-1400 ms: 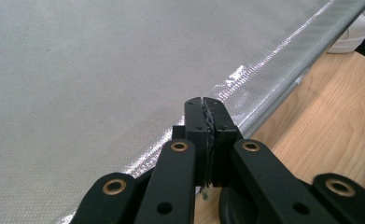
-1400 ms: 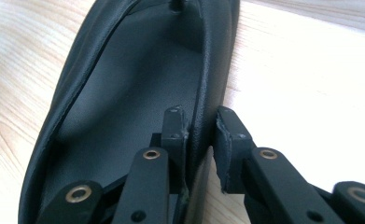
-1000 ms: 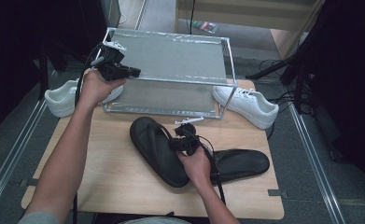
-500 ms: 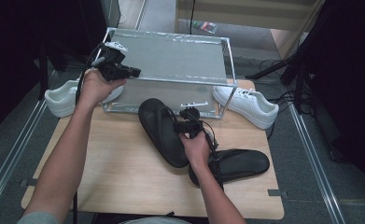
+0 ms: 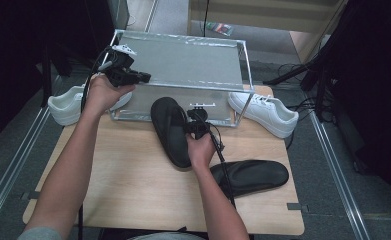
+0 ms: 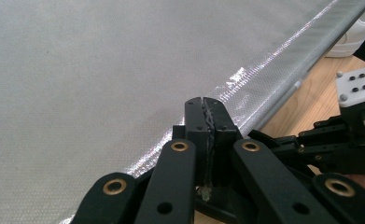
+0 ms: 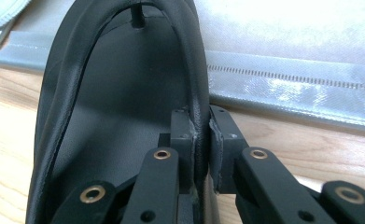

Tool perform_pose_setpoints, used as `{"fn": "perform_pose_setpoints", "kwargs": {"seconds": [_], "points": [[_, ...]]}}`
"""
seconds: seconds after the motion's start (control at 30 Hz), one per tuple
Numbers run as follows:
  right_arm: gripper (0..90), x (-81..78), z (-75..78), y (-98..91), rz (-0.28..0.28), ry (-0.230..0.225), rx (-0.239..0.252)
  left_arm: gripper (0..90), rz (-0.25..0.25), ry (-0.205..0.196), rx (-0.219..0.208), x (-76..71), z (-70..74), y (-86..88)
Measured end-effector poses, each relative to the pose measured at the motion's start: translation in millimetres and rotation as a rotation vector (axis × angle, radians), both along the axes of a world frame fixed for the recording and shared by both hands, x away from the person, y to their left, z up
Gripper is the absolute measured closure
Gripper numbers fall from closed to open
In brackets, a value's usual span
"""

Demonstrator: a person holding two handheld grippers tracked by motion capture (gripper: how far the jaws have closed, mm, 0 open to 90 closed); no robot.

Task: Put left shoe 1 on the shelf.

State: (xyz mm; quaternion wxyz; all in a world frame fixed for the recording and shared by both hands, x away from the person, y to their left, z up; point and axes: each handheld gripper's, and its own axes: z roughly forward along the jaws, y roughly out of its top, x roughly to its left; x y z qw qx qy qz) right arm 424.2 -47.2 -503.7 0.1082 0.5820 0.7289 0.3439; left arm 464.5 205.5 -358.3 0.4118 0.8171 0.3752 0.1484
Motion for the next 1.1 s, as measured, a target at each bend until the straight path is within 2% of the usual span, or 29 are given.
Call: {"fn": "perform_pose_setpoints", "kwargs": {"seconds": [0.1,0.23,0.37,0.53,0.7,0.83,1.1], "points": [[76.5,0.9,-0.2,-0.5,0.003,0.000,0.032,90.0,0.002,-0.004,0.002,-0.4,-0.1,-0.4],[71.6,-3.0,3.6,0.5,0.037,-0.014,0.003,90.0,-0.001,-0.001,-0.011,0.3,-0.9,1.0],[67.7,-10.4,13.8,-5.3,0.050,-0.040,0.012,89.9,-0.001,-0.001,-0.013,0.5,-1.1,1.3],[76.1,-29.0,26.5,-15.3,0.101,-0.074,0.028,89.8,0.000,-0.003,-0.011,0.6,-1.3,0.9],[86.8,-53.4,31.6,-16.7,0.184,-0.080,0.039,89.5,0.008,-0.014,-0.003,-0.4,-1.7,-0.1],[90.0,-72.6,27.5,-14.7,0.244,-0.043,0.046,89.6,0.004,-0.015,-0.004,-0.5,-1.8,0.3],[90.0,-108.9,12.5,-12.4,0.304,-0.040,0.010,89.5,0.005,-0.010,-0.016,0.1,-2.4,1.3]]}}
